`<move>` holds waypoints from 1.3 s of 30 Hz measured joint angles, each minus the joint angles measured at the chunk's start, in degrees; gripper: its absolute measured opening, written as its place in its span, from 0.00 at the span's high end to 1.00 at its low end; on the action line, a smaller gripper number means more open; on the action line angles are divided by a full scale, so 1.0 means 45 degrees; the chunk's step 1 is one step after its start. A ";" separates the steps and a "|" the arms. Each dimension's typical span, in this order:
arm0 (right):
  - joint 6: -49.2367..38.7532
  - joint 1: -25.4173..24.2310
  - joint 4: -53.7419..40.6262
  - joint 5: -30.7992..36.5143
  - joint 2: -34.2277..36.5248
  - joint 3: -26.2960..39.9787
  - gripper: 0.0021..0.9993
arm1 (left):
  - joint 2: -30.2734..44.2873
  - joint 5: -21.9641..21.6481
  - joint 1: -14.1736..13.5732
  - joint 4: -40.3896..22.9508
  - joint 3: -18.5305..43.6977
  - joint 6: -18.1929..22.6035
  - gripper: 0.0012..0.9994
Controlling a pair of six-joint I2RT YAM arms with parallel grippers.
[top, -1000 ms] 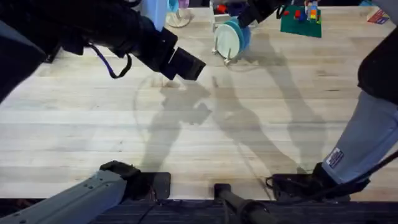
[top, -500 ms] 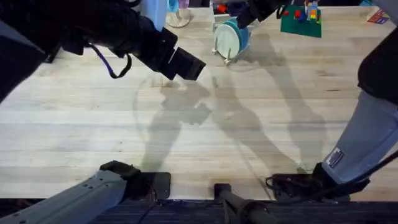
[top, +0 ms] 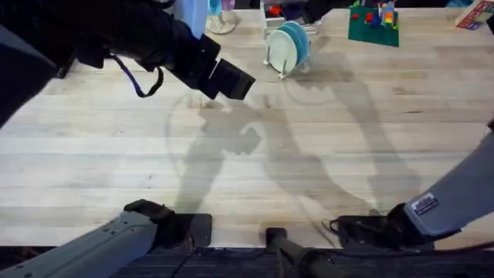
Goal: Pick up the plates from the table one by one and place each into a slot on the dish rack.
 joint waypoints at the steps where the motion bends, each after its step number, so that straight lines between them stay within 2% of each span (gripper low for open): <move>1: 0.0021 0.0000 -0.0208 0.0003 -0.0174 0.0000 0.30 | 0.0000 0.0000 0.0000 0.0000 0.0000 0.0000 0.01; 2: 0.0021 0.0000 -0.0376 0.0004 -0.0335 0.0000 0.23 | 0.0000 0.0000 0.0000 0.0000 0.0000 0.0000 0.01; 3: 0.0028 0.0000 -0.0542 0.0004 -0.0500 0.0000 0.08 | 0.0000 0.0000 0.0000 0.0000 0.0000 0.0000 0.01; 5: 0.0025 0.0018 -0.0864 0.0007 -0.0794 0.0000 0.01 | -0.0001 0.0000 0.0000 0.0000 0.0000 -0.0003 0.01; 12: 0.0024 0.0221 -0.1827 0.0003 -0.1714 0.0005 0.01 | 0.0000 0.0000 0.0000 0.0000 0.0000 0.0000 0.01; 19: 0.0488 0.0253 -0.3490 0.0018 -0.1956 0.0015 0.00 | 0.0000 0.0000 0.0000 0.0000 0.0000 0.0000 0.01; 27: 0.1325 0.0340 -0.3436 0.0018 -0.2455 -0.0376 0.00 | 0.0000 -0.0005 0.0000 -0.0230 0.0000 0.0000 0.01; 32: 0.1579 0.0369 -0.2703 0.0023 -0.3992 -0.2086 0.00 | 0.0000 -0.0005 0.0000 -0.0394 0.0000 0.0000 0.01; 39: 0.1938 0.0369 -0.1955 0.0059 -0.6219 -0.5866 0.01 | 0.0000 -0.0005 0.0000 -0.0398 0.0000 0.0000 0.01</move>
